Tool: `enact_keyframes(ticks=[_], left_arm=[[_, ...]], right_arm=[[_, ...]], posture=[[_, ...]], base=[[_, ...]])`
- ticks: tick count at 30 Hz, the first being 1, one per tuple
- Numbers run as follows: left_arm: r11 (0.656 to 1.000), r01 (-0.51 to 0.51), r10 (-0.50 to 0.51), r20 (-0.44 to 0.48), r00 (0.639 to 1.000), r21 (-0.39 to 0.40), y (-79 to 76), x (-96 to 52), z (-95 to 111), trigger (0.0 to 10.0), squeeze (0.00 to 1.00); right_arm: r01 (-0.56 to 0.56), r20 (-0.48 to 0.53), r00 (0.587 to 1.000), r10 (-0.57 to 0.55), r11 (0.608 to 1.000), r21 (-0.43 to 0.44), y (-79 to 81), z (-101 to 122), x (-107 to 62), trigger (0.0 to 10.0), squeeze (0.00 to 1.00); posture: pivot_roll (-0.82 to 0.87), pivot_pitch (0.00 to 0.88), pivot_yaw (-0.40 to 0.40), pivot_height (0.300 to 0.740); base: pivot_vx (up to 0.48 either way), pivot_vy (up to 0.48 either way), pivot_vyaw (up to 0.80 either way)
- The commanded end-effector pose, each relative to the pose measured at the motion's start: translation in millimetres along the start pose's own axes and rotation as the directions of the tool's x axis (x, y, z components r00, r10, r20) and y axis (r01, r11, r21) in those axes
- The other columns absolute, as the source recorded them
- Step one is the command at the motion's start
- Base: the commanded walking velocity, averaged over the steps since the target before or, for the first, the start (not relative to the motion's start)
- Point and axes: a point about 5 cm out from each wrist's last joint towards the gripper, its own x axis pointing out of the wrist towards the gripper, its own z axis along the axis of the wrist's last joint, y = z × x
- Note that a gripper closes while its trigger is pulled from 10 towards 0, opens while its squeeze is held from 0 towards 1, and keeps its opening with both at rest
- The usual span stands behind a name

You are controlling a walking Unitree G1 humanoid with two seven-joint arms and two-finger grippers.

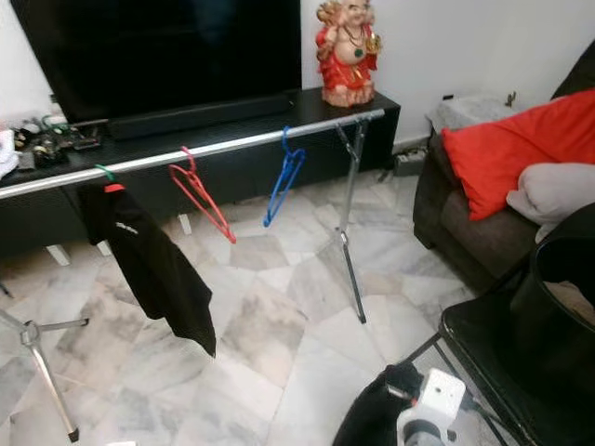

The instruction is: Hang hanger

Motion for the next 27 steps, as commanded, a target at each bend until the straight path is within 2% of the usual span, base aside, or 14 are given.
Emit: enact_keyframes(ticks=[1, 5, 13, 15, 16, 20, 27], left_arm=[[1.000, -0.012, 0.012, 0.021, 1.000, -0.014, 4.0, -1.0, 0.4, 10.0, 0.00], [1.000, -0.002, 0.004, 0.100, 0.995, -0.022, 3.3, 0.5, 16.3, 10.0, 0.00], [0.999, 0.012, -0.005, 0.185, 0.983, -0.038, -1.3, 2.6, 37.1, 10.0, 0.00], [0.999, 0.017, -0.010, 0.200, 0.980, -0.037, -2.9, 3.0, 41.1, 10.0, 0.00], [0.999, 0.033, -0.024, 0.244, 0.970, -0.031, -7.7, 3.6, 52.3, 10.0, 0.00], [0.998, 0.053, -0.043, 0.302, 0.952, -0.025, -13.3, 3.6, 67.1, 10.0, 0.00], [0.997, 0.069, -0.060, 0.337, 0.940, -0.017, -18.6, 3.3, 75.3, 10.0, 0.00]], right_arm=[[-0.017, 0.049, 0.999, 0.017, 1.000, -0.007, 5.8, 7.7, 2.4, 10.0, 0.00], [-0.034, 0.081, 0.996, 0.035, 0.999, -0.009, 10.3, 14.6, 5.1, 10.0, 0.00], [-0.069, 0.084, 0.994, 0.070, 0.998, -0.013, 20.0, 12.9, 4.6, 10.0, 0.00], [-0.071, 0.083, 0.994, 0.072, 0.997, -0.013, 20.7, 12.5, 4.4, 10.0, 0.00], [-0.072, 0.081, 0.994, 0.072, 0.997, -0.012, 21.0, 11.9, 4.2, 10.0, 0.00], [-0.071, 0.074, 0.995, 0.072, 0.997, -0.016, 20.7, 10.5, 3.7, 10.0, 0.00], [-0.069, 0.064, 0.996, 0.070, 0.997, -0.019, 20.2, 8.7, 3.2, 10.0, 0.00]], posture=[[-0.06, 0.031, 0.079, 0.740], [-0.06, 0.033, 0.081, 0.740], [-0.06, 0.030, 0.081, 0.740], [-0.06, 0.032, 0.082, 0.740], [-0.06, 0.032, 0.082, 0.740], [-0.06, 0.032, 0.082, 0.740], [-0.06, 0.033, 0.083, 0.740]], base=[[0.000, 0.000, 0.00], [0.000, 0.000, 0.00], [0.000, 0.000, 0.00], [0.259, 0.000, 0.00], [0.281, 0.000, 0.00], [0.280, 0.000, 0.00], [0.291, 0.000, 0.00]])
